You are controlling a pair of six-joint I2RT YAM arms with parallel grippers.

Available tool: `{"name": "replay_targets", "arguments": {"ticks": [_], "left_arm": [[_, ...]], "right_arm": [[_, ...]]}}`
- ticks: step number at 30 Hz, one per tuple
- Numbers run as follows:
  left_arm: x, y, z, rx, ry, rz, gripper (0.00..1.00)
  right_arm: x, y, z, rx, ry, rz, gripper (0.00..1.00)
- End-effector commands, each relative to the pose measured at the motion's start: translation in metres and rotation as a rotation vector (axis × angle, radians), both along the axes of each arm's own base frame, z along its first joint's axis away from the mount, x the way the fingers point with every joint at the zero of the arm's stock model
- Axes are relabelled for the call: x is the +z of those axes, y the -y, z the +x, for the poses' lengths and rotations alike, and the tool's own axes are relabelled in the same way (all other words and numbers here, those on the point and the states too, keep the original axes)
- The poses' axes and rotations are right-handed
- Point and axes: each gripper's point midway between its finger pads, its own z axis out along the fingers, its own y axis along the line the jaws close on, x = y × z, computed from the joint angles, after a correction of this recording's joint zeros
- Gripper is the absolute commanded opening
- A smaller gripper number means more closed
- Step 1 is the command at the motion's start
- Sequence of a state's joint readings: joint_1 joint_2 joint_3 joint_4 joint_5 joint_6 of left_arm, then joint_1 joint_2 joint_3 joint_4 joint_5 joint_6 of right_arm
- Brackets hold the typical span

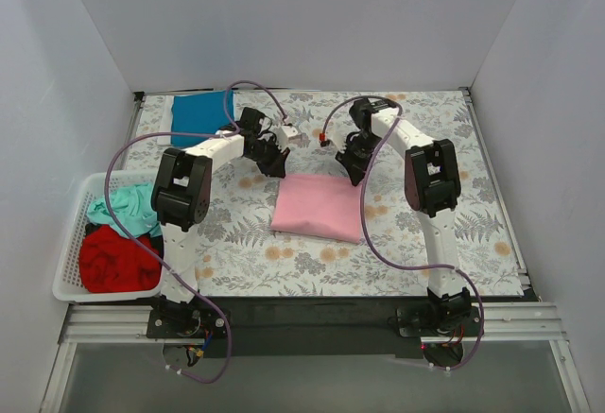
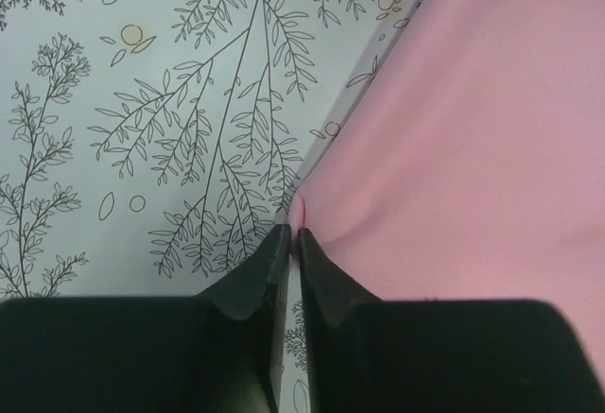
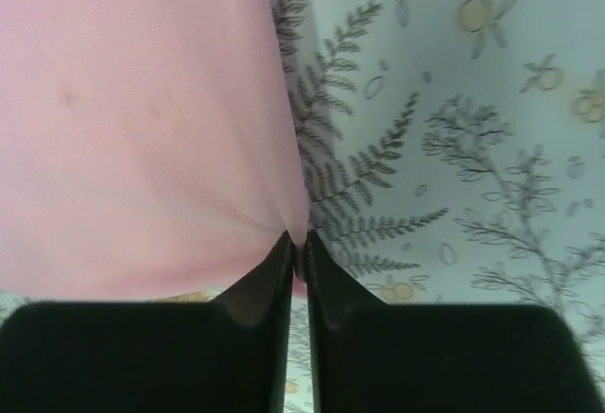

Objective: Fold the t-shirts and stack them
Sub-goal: Fold the tshirt

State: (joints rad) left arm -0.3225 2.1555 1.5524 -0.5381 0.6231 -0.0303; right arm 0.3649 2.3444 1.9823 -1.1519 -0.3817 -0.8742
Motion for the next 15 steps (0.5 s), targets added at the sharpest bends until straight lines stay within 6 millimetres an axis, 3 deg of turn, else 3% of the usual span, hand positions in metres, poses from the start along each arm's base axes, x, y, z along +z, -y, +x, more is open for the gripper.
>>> {"name": "replay_targets", "arguments": {"ticks": [1, 2, 3, 4, 5, 7, 8, 10, 11, 12, 13, 14, 15], "left_arm": [[0.021, -0.006, 0.018, 0.097, 0.026, -0.006, 0.12], [0.028, -0.005, 0.018, 0.112, 0.016, -0.028, 0.23], [0.037, -0.009, 0.020, 0.134, 0.006, -0.058, 0.28], [0.056, -0.009, 0.020, 0.176, -0.009, -0.100, 0.32], [0.067, -0.008, 0.017, 0.191, -0.031, -0.143, 0.36], [0.077, -0.018, 0.007, 0.258, -0.098, -0.190, 0.39], [0.103, -0.016, -0.006, 0.269, -0.129, -0.257, 0.41], [0.120, -0.011, -0.027, 0.257, -0.168, -0.311, 0.61], [0.135, -0.006, -0.051, 0.256, -0.225, -0.367, 0.67], [0.144, -0.002, -0.059, 0.251, -0.242, -0.404, 0.79], [0.149, 0.002, -0.070, 0.250, -0.279, -0.429, 0.82], [0.143, 0.005, -0.085, 0.271, -0.349, -0.442, 0.83], [0.152, 0.014, -0.101, 0.290, -0.443, -0.477, 0.83]], "right_arm": [[0.015, 0.001, 0.041, -0.027, 0.160, -0.012, 0.17], [0.021, 0.001, 0.046, -0.037, 0.179, -0.008, 0.33], [0.029, 0.000, 0.050, -0.057, 0.191, 0.005, 0.41], [0.049, -0.003, 0.058, -0.071, 0.236, 0.030, 0.49], [0.061, -0.006, 0.061, -0.088, 0.253, 0.052, 0.69], [0.104, -0.019, 0.058, -0.156, 0.259, 0.167, 0.86], [0.116, -0.024, 0.052, -0.164, 0.252, 0.207, 0.94], [0.155, -0.040, 0.028, -0.198, 0.200, 0.343, 0.98], [0.150, -0.043, 0.010, -0.224, 0.122, 0.359, 0.98], [0.158, -0.051, -0.003, -0.233, 0.063, 0.425, 0.98], [0.169, -0.054, -0.019, -0.276, 0.003, 0.459, 0.98], [0.153, -0.054, -0.040, -0.306, -0.100, 0.461, 0.98], [0.157, -0.061, -0.058, -0.314, -0.193, 0.525, 0.98]]}}
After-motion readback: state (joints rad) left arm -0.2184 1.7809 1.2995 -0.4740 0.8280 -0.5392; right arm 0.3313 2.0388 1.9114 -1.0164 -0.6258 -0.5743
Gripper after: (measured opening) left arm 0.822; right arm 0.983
